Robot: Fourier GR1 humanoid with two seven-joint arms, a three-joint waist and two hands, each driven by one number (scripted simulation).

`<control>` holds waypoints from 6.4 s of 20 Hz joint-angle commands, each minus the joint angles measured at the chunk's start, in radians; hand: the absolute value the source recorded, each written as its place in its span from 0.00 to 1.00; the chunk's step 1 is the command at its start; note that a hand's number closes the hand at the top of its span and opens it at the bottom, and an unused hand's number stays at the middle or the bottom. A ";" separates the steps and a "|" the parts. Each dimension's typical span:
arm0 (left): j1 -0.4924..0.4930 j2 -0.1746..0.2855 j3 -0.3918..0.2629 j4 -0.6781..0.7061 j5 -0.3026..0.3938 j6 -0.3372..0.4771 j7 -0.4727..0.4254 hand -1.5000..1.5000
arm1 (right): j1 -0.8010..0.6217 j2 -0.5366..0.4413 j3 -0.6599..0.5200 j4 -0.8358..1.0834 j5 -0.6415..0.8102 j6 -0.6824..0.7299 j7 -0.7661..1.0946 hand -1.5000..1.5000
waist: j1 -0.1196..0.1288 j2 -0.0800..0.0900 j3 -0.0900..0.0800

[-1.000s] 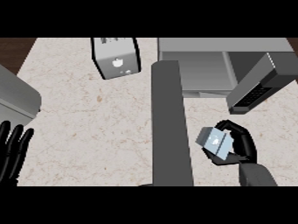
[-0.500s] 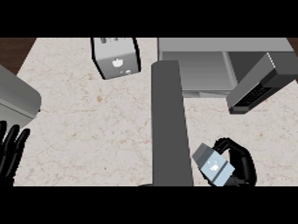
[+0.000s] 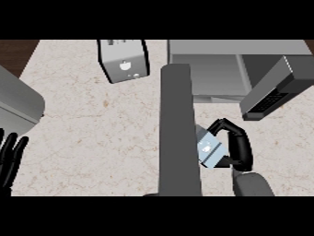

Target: Pick up the milk, place it into the microwave and close the microwave

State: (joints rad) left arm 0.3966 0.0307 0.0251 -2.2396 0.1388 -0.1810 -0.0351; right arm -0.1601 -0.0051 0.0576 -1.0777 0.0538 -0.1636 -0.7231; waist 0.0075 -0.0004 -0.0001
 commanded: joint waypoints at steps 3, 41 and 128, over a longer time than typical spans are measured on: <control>-0.044 0.032 0.062 0.061 0.036 -0.030 -0.010 0.00 | -0.234 0.005 -0.017 0.150 0.049 -0.166 0.141 1.00 | 0.006 0.003 0.000; -0.113 0.027 0.002 0.094 -0.051 -0.044 0.004 0.00 | -0.908 -0.198 -0.162 0.994 0.265 -0.458 0.187 0.00 | 0.090 0.038 0.004; -0.373 -0.020 -0.350 0.390 -0.262 -0.178 0.081 1.00 | 0.360 -0.115 -0.200 0.116 -0.120 0.428 -0.258 0.00 | -0.029 0.000 -0.001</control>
State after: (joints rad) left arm 0.1338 0.0413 -0.2763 -1.9377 -0.0761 -0.3620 0.0053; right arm 0.0979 -0.1035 -0.1555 -0.8892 -0.0542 0.1997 -0.9360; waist -0.0133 -0.0022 -0.0014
